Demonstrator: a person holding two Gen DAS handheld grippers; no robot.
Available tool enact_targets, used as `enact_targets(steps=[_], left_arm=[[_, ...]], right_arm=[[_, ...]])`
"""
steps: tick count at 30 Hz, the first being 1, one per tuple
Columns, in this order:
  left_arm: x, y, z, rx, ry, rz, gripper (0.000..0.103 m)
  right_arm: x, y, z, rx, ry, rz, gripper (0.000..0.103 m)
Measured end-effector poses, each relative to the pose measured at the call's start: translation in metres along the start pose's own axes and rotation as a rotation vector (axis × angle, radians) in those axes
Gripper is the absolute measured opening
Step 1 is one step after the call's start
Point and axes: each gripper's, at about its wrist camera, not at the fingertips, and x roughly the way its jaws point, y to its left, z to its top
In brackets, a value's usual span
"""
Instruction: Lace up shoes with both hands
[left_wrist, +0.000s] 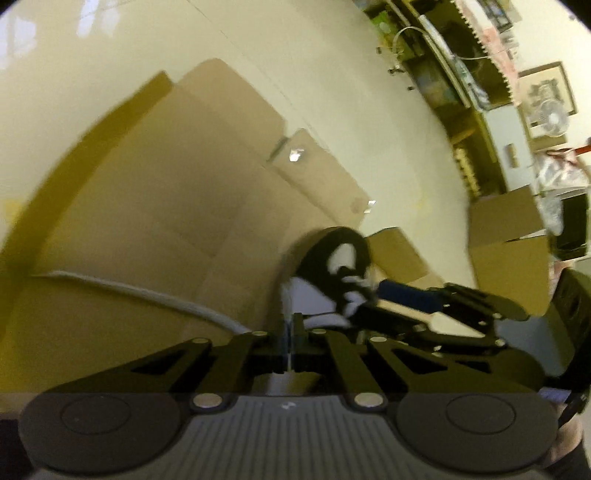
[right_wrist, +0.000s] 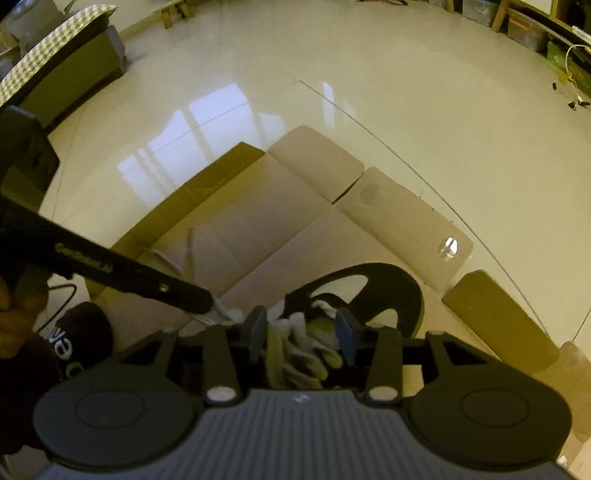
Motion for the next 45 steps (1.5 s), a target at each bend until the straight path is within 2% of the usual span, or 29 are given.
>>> enact_targets(steps=[4,5,8,12,17,21,25,28,30,32,35,39,41,45], left_arm=[[-0.007,0.009,-0.001,0.013,0.015,0.054,0.000],[-0.009,0.009,-0.002,0.032,0.012,0.072,0.001],[-0.013,0.010,-0.004,0.077,0.015,0.109,0.001],[-0.014,0.005,-0.008,0.145,0.011,0.136,0.001],[-0.016,0.013,-0.004,0.170,-0.011,0.217,0.001],[-0.020,0.029,-0.005,0.155,0.020,0.260,0.001],[-0.017,0.032,-0.006,0.159,0.045,0.270,0.001],[-0.014,0.033,-0.008,0.139,0.068,0.224,0.001],[-0.015,0.034,-0.007,0.125,0.084,0.188,0.005],[-0.018,0.039,-0.005,0.090,0.089,0.174,0.013],[-0.025,0.048,-0.001,0.027,0.057,0.173,0.052],[-0.037,0.069,0.008,-0.133,-0.034,0.169,0.053],[-0.037,0.089,0.013,-0.294,-0.060,0.165,0.053],[-0.028,0.103,0.018,-0.418,-0.078,0.202,0.050]], right_arm=[[0.003,-0.010,-0.005,0.023,0.016,-0.008,0.061],[0.006,-0.012,-0.007,0.029,0.037,-0.002,0.061],[0.008,-0.009,-0.011,0.002,0.038,-0.027,0.062],[0.007,-0.014,-0.011,0.024,0.039,-0.015,0.064],[0.005,-0.031,-0.017,0.113,0.042,-0.001,0.071],[0.006,-0.044,-0.023,0.205,0.043,0.036,0.074],[0.008,-0.046,-0.024,0.240,0.037,0.047,0.077],[0.004,-0.044,-0.020,0.261,0.035,0.047,0.075],[-0.001,-0.042,-0.016,0.260,0.016,0.055,0.075],[-0.006,-0.039,-0.010,0.241,-0.001,0.063,0.075],[-0.011,-0.033,-0.001,0.215,-0.023,0.074,0.075],[-0.008,-0.023,0.007,0.183,-0.034,0.084,0.075],[-0.007,-0.019,0.008,0.170,-0.034,0.089,0.075],[-0.005,-0.014,0.009,0.161,-0.032,0.099,0.075]])
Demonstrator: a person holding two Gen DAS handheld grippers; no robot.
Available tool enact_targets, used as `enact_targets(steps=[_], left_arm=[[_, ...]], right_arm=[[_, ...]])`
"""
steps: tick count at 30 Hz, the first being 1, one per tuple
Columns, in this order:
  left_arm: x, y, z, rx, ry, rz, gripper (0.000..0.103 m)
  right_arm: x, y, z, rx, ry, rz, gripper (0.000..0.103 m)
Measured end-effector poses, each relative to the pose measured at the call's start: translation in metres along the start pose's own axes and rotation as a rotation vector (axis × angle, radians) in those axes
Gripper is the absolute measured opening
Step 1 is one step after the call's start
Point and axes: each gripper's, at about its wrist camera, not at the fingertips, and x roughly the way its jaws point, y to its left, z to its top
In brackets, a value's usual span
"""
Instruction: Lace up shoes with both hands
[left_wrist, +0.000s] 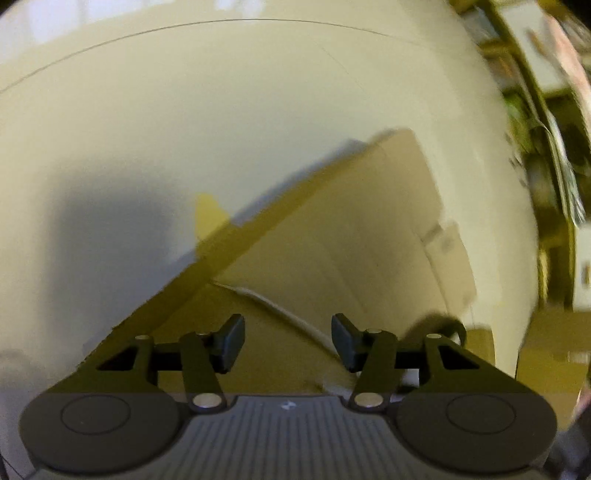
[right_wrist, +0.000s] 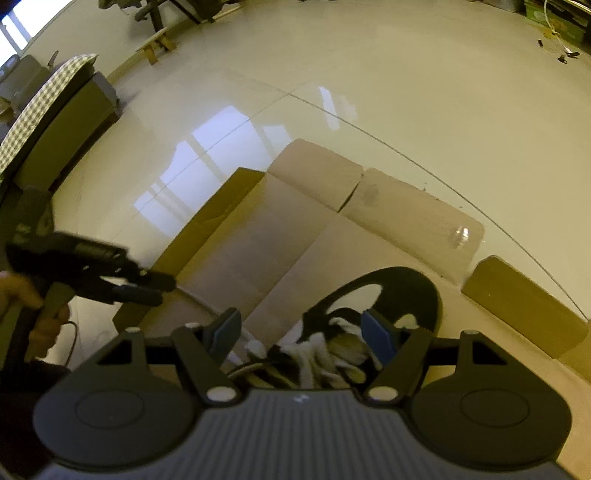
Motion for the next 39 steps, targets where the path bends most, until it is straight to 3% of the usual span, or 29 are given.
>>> enact_targets(steps=[4,7,8,9,10,14,17,20,22,24,26,32,36,38,39], left_arm=[[0.007,-0.007,0.002,-0.014,-0.047,0.067,0.047],[0.004,-0.019,0.002,0.057,-0.112,0.122,0.046],[0.005,-0.024,0.001,0.085,-0.132,0.134,0.037],[0.006,-0.027,-0.001,0.110,-0.143,0.132,0.005],[0.009,-0.030,-0.002,0.138,-0.140,0.119,0.002],[0.025,-0.053,-0.012,0.334,-0.128,0.044,0.002],[0.031,-0.069,-0.020,0.427,-0.142,0.038,0.002],[0.033,-0.078,-0.021,0.448,-0.148,0.054,0.005],[0.031,-0.077,-0.017,0.379,-0.138,0.063,0.017],[0.025,-0.082,-0.017,0.330,-0.169,0.110,0.054],[0.021,-0.090,-0.022,0.353,-0.210,0.180,0.062],[0.023,-0.100,-0.027,0.379,-0.238,0.275,0.062],[0.028,-0.111,-0.033,0.416,-0.297,0.321,0.063],[0.029,-0.112,-0.040,0.449,-0.327,0.326,0.055],[0.030,-0.112,-0.043,0.462,-0.337,0.325,0.044]], right_arm=[[-0.002,0.000,0.000,-0.003,-0.010,0.005,0.075],[-0.006,-0.001,-0.001,-0.001,-0.020,0.009,0.075],[-0.007,-0.002,-0.001,-0.001,-0.023,0.010,0.075],[-0.008,-0.002,-0.002,0.000,-0.026,0.010,0.075],[-0.010,-0.004,-0.003,0.003,-0.028,0.010,0.075],[-0.014,-0.012,-0.007,0.020,-0.036,0.003,0.075],[-0.016,-0.017,-0.008,0.035,-0.039,-0.001,0.075],[-0.018,-0.021,-0.009,0.040,-0.041,0.000,0.075],[-0.018,-0.021,-0.010,0.039,-0.041,0.002,0.075],[-0.019,-0.022,-0.011,0.038,-0.041,0.006,0.075],[-0.020,-0.025,-0.012,0.042,-0.041,0.009,0.075],[-0.023,-0.031,-0.014,0.049,-0.046,0.009,0.075],[-0.027,-0.035,-0.015,0.057,-0.054,0.009,0.075],[-0.030,-0.037,-0.016,0.064,-0.060,0.011,0.075],[-0.031,-0.038,-0.017,0.067,-0.063,0.011,0.075]])
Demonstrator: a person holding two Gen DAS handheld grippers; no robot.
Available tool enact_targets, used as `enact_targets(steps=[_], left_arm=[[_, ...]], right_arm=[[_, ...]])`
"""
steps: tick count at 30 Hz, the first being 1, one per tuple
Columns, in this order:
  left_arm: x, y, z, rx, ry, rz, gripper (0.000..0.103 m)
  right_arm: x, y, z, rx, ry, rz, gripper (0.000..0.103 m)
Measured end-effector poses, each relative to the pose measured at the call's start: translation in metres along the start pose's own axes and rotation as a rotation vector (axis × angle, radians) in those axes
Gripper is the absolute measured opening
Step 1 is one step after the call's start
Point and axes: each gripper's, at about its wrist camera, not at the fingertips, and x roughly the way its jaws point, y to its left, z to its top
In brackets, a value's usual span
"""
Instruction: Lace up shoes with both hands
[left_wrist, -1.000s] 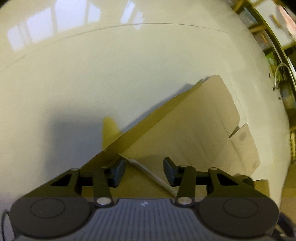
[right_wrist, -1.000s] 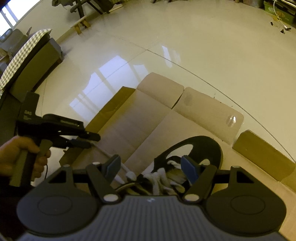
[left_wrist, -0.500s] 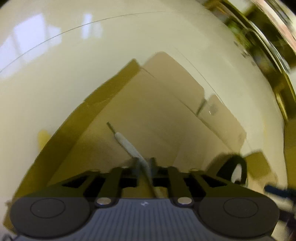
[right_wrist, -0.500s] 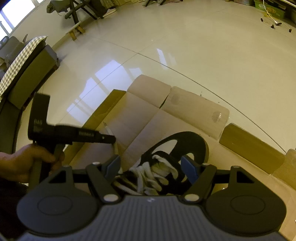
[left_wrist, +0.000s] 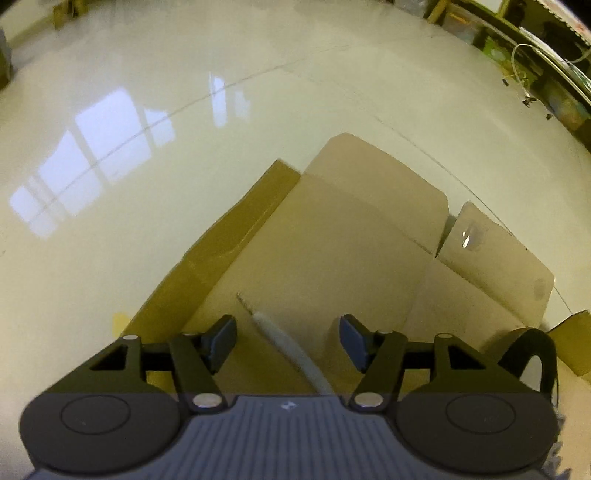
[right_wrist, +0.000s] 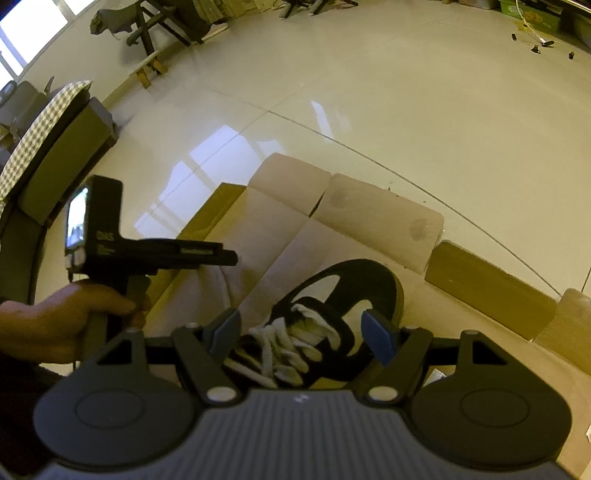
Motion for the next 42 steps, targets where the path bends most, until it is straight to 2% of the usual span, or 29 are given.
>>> enact_targets(steps=[3,4,5,6,10,13,19,21,23,25,27,29,31,32,33,35,36,38,42], left_arm=[[-0.004,0.000,-0.005,0.039,-0.034,-0.025,0.036],[-0.005,0.001,-0.006,0.051,-0.038,-0.036,0.028],[-0.004,0.001,-0.006,0.074,-0.043,-0.070,0.011],[0.001,0.000,-0.003,0.084,-0.043,-0.113,0.002],[0.008,0.001,0.003,0.094,-0.013,-0.247,0.000],[0.007,-0.008,0.003,0.115,-0.003,-0.306,0.000],[-0.023,-0.039,-0.001,0.261,-0.090,-0.435,0.000],[-0.026,-0.047,0.002,0.292,-0.101,-0.431,0.000],[-0.027,-0.052,0.005,0.314,-0.083,-0.340,0.001],[-0.020,-0.051,0.007,0.313,-0.057,-0.258,0.007],[-0.007,-0.054,0.007,0.343,-0.037,-0.214,0.009],[0.005,-0.057,0.007,0.352,-0.011,-0.201,0.011],[0.009,-0.059,0.007,0.355,-0.004,-0.187,0.020],[0.009,-0.062,0.006,0.382,-0.020,-0.186,0.033],[0.008,-0.065,0.004,0.412,-0.027,-0.181,0.038],[0.005,-0.068,-0.002,0.458,-0.041,-0.166,0.035],[0.003,-0.069,-0.005,0.478,-0.054,-0.162,0.018],[0.001,-0.066,-0.006,0.498,-0.075,-0.159,0.002],[0.000,-0.056,-0.001,0.471,-0.071,-0.213,0.001]], right_arm=[[-0.004,-0.003,-0.001,0.008,-0.007,-0.001,0.075],[-0.006,-0.005,-0.002,0.014,-0.010,-0.003,0.075],[-0.007,-0.008,-0.003,0.020,-0.013,-0.004,0.075],[-0.008,-0.009,-0.003,0.027,-0.016,-0.004,0.075],[-0.009,-0.017,-0.004,0.078,-0.035,0.015,0.075],[-0.011,-0.022,-0.002,0.137,-0.054,0.052,0.075],[-0.009,-0.029,0.003,0.235,-0.088,0.111,0.075],[-0.005,-0.033,0.005,0.297,-0.099,0.153,0.075],[-0.001,-0.034,0.011,0.341,-0.111,0.181,0.075],[-0.001,-0.033,0.015,0.344,-0.123,0.181,0.075],[-0.001,-0.032,0.018,0.344,-0.129,0.181,0.075],[0.000,-0.032,0.018,0.344,-0.127,0.177,0.075],[0.000,-0.033,0.017,0.346,-0.123,0.174,0.075],[0.000,-0.033,0.015,0.348,-0.119,0.174,0.075],[0.000,-0.033,0.015,0.348,-0.117,0.175,0.075],[0.002,-0.033,0.012,0.349,-0.107,0.173,0.075],[0.002,-0.034,0.012,0.349,-0.106,0.173,0.075],[0.001,-0.035,0.011,0.353,-0.109,0.174,0.075],[-0.001,-0.036,0.011,0.353,-0.115,0.171,0.075]])
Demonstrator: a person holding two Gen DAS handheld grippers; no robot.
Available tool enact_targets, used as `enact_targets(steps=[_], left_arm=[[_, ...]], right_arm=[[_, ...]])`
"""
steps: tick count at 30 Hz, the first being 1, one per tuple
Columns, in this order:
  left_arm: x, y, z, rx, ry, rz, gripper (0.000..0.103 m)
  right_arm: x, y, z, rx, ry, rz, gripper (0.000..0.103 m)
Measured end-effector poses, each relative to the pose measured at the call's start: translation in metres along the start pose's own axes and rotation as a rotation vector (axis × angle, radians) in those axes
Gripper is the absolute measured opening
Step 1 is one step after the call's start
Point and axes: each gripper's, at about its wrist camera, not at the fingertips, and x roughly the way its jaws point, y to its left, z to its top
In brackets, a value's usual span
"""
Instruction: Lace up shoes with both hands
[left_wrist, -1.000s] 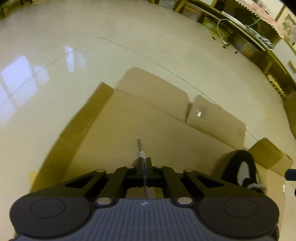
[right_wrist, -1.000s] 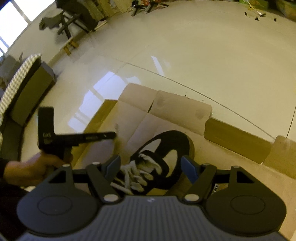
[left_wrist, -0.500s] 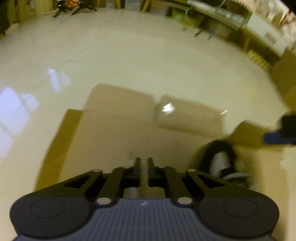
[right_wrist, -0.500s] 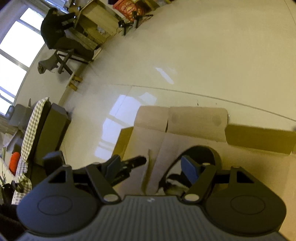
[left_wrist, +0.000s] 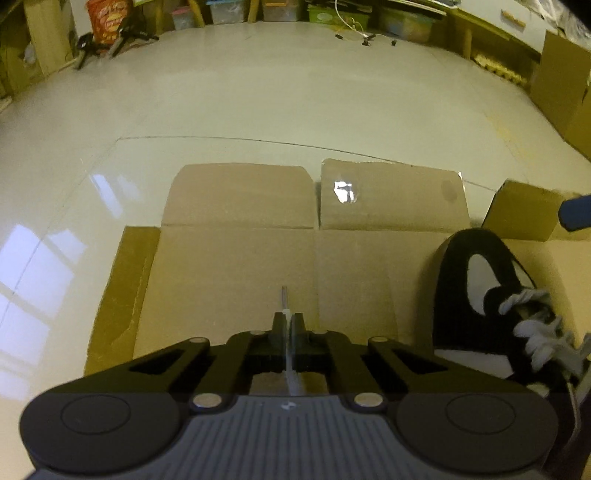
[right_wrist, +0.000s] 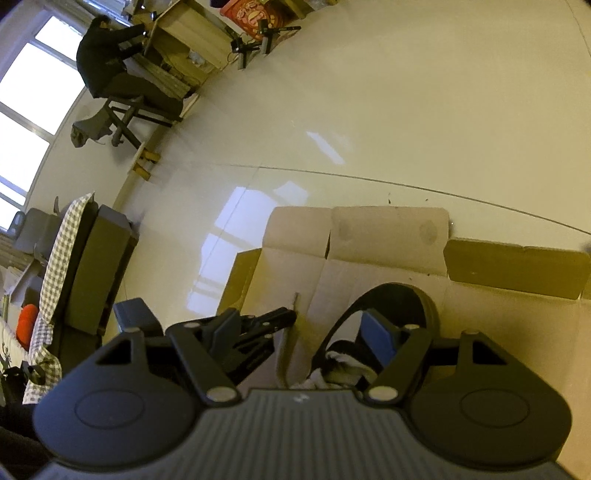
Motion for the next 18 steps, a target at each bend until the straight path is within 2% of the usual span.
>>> enact_targets(steps=[4,8,11,14,18], left_arm=[[-0.012,0.005,0.006,-0.047,-0.040,-0.069,0.001],[-0.038,0.001,0.023,-0.078,-0.116,-0.176,0.001],[-0.066,-0.007,0.036,-0.063,-0.186,-0.259,0.001],[-0.082,-0.017,0.043,-0.041,-0.223,-0.317,0.001],[-0.077,-0.037,0.048,-0.008,-0.235,-0.372,0.001]], right_arm=[[0.000,-0.003,0.001,0.028,-0.010,0.013,0.076],[-0.003,-0.005,0.005,0.068,-0.041,0.036,0.076],[-0.008,-0.008,0.009,0.124,-0.083,0.077,0.076],[-0.012,-0.010,0.013,0.192,-0.123,0.126,0.076],[-0.014,-0.012,0.016,0.271,-0.161,0.177,0.076]])
